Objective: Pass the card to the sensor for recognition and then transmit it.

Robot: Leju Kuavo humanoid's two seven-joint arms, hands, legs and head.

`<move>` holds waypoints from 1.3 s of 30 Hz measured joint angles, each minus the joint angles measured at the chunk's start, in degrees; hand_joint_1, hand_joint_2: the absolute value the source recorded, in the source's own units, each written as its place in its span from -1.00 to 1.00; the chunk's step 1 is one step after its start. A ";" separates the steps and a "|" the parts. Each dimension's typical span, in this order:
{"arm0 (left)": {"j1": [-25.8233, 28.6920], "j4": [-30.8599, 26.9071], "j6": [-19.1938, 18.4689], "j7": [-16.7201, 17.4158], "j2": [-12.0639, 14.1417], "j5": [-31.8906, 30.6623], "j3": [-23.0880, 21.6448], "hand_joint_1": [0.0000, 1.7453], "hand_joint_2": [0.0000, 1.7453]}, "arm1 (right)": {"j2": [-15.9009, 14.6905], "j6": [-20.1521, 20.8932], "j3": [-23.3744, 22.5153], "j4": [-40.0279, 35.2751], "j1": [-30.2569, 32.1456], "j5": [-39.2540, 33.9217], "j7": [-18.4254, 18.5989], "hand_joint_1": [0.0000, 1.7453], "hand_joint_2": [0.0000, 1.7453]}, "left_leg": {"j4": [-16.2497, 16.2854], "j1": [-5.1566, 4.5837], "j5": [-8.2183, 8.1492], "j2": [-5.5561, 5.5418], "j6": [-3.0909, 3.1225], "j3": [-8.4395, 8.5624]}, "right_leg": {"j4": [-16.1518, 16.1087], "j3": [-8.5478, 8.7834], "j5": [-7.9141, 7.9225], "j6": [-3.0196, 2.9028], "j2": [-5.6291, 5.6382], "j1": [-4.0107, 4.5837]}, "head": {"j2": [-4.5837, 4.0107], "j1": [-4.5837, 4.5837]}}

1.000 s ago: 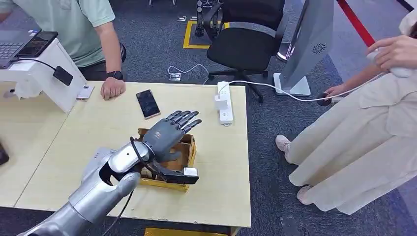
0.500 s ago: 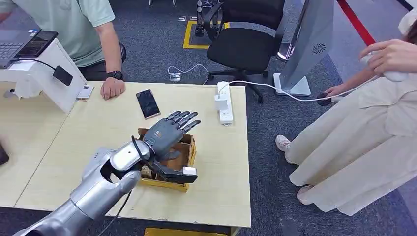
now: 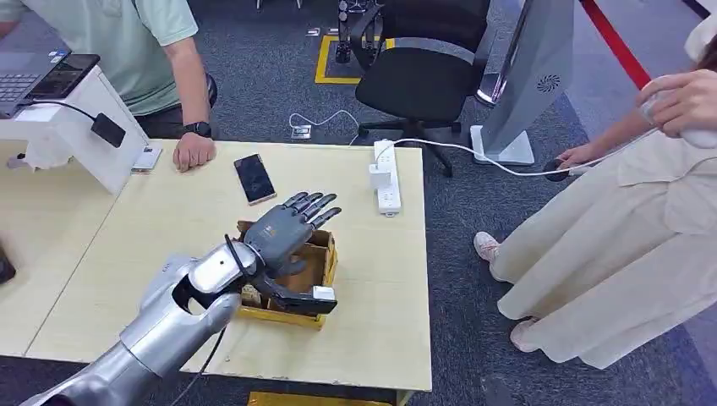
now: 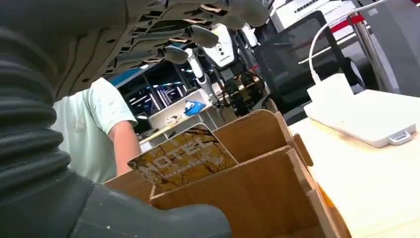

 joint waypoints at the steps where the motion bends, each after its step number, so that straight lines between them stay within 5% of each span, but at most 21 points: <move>1: 0.03 0.00 0.13 0.00 0.11 0.02 0.00 -1.00 1.00 | 0.00 0.00 0.00 0.00 0.06 0.00 0.00 -1.00 1.00 | 0.00 0.00 0.00 0.00 0.00 0.00 | 0.00 0.00 0.00 0.00 0.00 0.00 | 0.00 -0.02; 2: 0.07 0.00 0.28 0.00 0.22 0.06 0.02 -1.00 1.00 | 0.00 0.00 -0.02 0.00 0.11 0.00 0.00 -1.00 1.00 | 0.00 0.00 0.00 0.00 0.00 0.00 | 0.00 0.00 0.00 0.00 0.00 0.00 | 0.00 -0.02; 3: 0.11 -0.02 0.35 0.00 0.42 0.13 0.07 -0.70 1.00 | 0.00 0.00 -0.04 0.00 0.14 0.00 0.00 -1.00 1.00 | 0.00 0.00 0.00 0.00 0.00 0.00 | 0.00 0.00 0.00 0.00 0.00 0.00 | 0.00 -0.02; 4: 0.13 -0.02 0.35 0.00 0.57 0.15 0.07 -0.22 1.00 | 0.00 0.00 -0.07 0.00 0.15 0.00 -0.02 -1.00 1.00 | 0.00 0.00 0.00 0.00 0.00 0.00 | 0.00 0.00 0.00 0.00 0.00 0.00 | 0.00 0.00; 5: 0.18 -0.11 0.35 0.00 0.72 0.15 0.09 0.84 1.00 | 0.00 0.00 -0.11 0.00 0.15 0.02 -0.07 -1.00 1.00 | 0.00 0.00 0.00 0.00 0.00 0.00 | 0.00 0.00 0.00 0.00 0.00 0.00 | 0.00 -0.02; 6: 0.22 -0.17 0.33 0.00 0.92 0.15 0.09 1.00 1.00 | 0.00 0.00 -0.13 0.00 0.17 0.04 -0.09 -1.00 1.00 | 0.00 0.00 0.00 0.00 0.00 0.00 | 0.00 0.00 0.00 0.00 0.00 0.00 | 0.00 -0.02; 39: 0.75 -1.79 0.72 -1.29 1.44 -0.37 0.11 1.00 1.00 | 0.00 -0.35 -0.48 0.00 0.17 1.07 0.02 -1.00 1.00 | 0.00 0.00 0.00 -0.01 0.00 -0.01 | 0.00 0.00 0.00 0.00 -0.01 0.00 | 0.00 -0.02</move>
